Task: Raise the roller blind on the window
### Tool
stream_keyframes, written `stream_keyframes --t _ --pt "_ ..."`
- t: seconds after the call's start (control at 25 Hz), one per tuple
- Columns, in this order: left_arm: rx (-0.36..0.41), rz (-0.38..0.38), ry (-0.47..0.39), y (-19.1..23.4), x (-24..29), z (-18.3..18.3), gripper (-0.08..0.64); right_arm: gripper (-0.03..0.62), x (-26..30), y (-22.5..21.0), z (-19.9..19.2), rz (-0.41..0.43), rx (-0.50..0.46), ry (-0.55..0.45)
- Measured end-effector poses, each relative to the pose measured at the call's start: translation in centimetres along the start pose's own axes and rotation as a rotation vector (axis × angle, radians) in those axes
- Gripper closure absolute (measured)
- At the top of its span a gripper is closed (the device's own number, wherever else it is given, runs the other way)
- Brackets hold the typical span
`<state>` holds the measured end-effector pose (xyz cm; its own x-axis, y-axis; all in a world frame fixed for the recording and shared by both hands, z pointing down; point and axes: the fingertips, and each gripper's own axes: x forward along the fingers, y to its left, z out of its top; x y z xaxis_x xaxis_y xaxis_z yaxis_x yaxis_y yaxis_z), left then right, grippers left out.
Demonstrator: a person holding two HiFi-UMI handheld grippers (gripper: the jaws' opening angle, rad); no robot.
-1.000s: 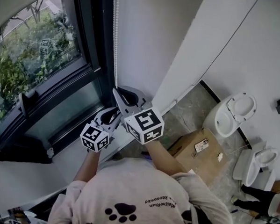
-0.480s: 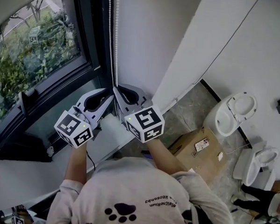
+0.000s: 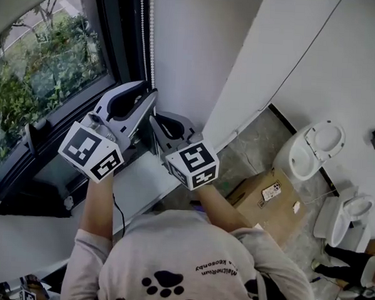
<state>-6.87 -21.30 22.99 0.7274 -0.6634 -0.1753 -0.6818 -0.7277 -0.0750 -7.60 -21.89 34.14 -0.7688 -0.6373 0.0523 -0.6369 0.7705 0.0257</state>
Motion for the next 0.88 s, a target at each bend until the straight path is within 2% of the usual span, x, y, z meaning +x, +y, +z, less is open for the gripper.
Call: stream_keyframes --t 0.16,0.32,0.52,0.72,0.88 --pt "0.022 0.013 -0.029 1.1 1.1 2.9 0.472 0.583 0.0 0.1 0.0 0.0 -0.003 -0.001" --pt "0.044 -0.01 -0.008 1.0 2.1 3.6 0.505 0.583 0.0 0.1 0.0 -0.004 -0.004 -0.003" --pt "0.012 -0.064 0.026 0.3 2.6 3.5 0.549 0.583 -0.1 -0.4 0.1 -0.016 -0.004 -0.004" --pt "0.023 -0.058 0.075 0.5 2.2 2.0 0.551 0.583 0.2 -0.3 -1.6 -0.016 -0.01 0.035" --pt "-0.01 -0.056 0.087 0.5 1.9 -0.2 0.551 0.583 0.5 -0.3 -3.8 -0.01 0.02 0.075"
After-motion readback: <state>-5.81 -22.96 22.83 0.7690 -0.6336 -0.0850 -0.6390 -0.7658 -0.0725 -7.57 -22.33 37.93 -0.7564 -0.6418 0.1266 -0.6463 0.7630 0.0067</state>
